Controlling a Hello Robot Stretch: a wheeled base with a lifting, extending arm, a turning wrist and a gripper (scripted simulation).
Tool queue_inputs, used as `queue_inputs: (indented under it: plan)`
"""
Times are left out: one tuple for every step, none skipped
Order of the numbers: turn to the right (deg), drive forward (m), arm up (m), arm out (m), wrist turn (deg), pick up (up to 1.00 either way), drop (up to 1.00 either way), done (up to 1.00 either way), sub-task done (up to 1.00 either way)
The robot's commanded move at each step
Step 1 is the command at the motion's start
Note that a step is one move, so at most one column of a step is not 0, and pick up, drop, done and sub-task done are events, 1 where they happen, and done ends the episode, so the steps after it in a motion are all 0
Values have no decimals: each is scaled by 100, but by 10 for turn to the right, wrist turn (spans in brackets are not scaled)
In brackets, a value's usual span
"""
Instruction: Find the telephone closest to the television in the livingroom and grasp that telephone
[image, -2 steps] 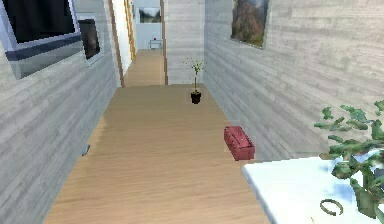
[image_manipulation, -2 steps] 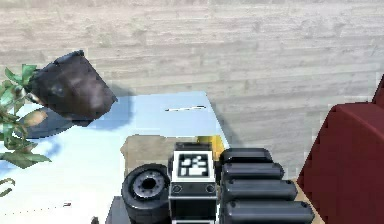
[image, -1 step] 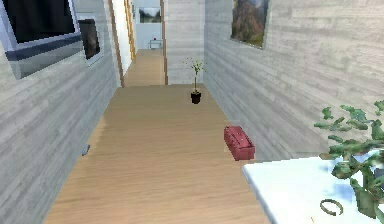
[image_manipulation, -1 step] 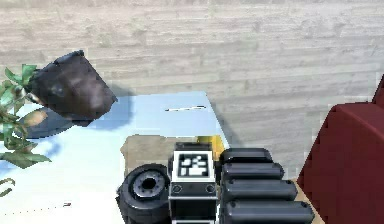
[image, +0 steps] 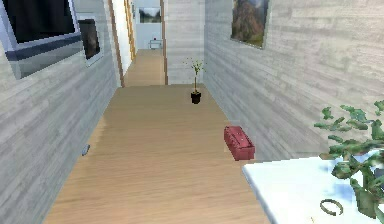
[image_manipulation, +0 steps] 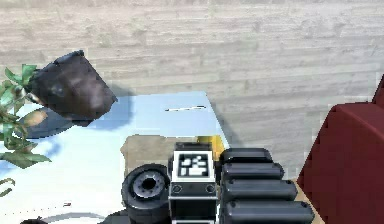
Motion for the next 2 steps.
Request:
queue_inputs:
  plan:
    - [0, 0, 0, 0, 450, 0, 0, 0, 0]
    - [0, 0, 0, 2, 0, 0, 0, 0, 0]
